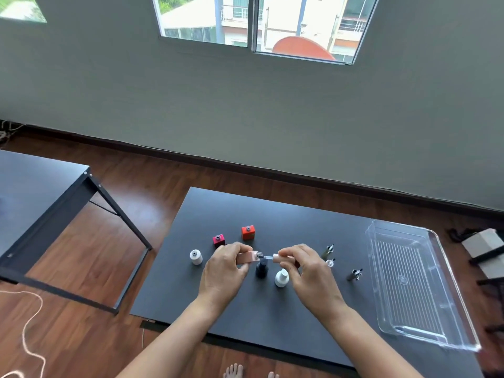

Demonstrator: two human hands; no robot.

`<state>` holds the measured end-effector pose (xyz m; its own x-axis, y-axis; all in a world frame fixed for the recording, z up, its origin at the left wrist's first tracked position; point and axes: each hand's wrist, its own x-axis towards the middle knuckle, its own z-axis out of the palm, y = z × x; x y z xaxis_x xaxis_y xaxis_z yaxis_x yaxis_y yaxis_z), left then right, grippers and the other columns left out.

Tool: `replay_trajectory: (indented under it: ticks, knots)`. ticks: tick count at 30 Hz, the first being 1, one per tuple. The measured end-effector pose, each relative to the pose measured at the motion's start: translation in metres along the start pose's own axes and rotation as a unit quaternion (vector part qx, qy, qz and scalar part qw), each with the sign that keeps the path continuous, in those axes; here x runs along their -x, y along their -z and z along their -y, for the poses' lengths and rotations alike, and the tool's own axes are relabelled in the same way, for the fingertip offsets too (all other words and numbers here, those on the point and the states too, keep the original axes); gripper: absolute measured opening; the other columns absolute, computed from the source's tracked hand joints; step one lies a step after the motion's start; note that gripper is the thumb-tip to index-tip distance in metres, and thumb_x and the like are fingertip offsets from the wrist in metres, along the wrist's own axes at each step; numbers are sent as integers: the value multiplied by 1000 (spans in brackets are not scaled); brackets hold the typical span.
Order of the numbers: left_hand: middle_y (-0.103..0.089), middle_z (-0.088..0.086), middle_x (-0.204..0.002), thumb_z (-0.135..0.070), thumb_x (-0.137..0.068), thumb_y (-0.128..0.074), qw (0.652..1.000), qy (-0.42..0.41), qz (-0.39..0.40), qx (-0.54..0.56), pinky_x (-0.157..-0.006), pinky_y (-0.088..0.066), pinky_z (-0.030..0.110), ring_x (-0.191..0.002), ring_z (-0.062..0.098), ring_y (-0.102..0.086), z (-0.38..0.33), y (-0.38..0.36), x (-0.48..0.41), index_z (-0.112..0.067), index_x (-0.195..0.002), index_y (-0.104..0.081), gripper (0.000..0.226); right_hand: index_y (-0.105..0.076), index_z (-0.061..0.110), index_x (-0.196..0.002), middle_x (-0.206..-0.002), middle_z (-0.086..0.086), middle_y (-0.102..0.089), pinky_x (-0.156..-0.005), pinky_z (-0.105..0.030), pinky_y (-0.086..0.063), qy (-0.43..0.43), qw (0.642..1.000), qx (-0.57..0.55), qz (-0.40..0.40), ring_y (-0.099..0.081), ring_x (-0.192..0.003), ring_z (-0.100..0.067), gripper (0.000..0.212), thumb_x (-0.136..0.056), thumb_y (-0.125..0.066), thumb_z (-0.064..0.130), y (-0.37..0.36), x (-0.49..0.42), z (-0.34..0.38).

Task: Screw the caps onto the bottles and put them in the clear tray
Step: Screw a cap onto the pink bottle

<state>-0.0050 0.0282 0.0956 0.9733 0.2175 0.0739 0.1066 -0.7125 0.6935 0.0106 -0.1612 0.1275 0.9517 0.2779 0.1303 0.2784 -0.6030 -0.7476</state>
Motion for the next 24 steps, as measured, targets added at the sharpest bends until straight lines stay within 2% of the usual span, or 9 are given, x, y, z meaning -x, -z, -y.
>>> replay_trajectory:
  ticks: [7, 17, 24]
  knots:
    - [-67, -14, -88, -20, -81, -71, 1000, -3, 2, 2, -73, -52, 29, -84, 7, -59, -5, -2, -3, -28, -93, -68, 14, -69, 17, -100, -96, 9, -64, -81, -30, -53, 6, 999, 39, -24, -61, -94, -11, 12, -89, -65, 14, 4, -2, -1]
    - [-68, -13, -87, -24, -82, -71, 1000, 2, -9, 9, -73, -52, 30, -85, 8, -60, -7, 1, -6, -29, -93, -68, 12, -69, 20, -99, -96, 11, -63, -81, -32, -54, 18, 998, 42, -30, -62, -95, -10, 11, -89, -66, 16, 4, -5, -2]
    - [-68, -13, -90, -21, -82, -72, 1000, -21, -5, 0, -75, -52, 31, -88, 10, -59, -11, 4, -5, -28, -96, -69, 16, -69, 16, -103, -99, 6, -65, -83, -34, -54, 28, 999, 39, -17, -61, -99, -14, 15, -90, -63, 10, 2, -10, 4]
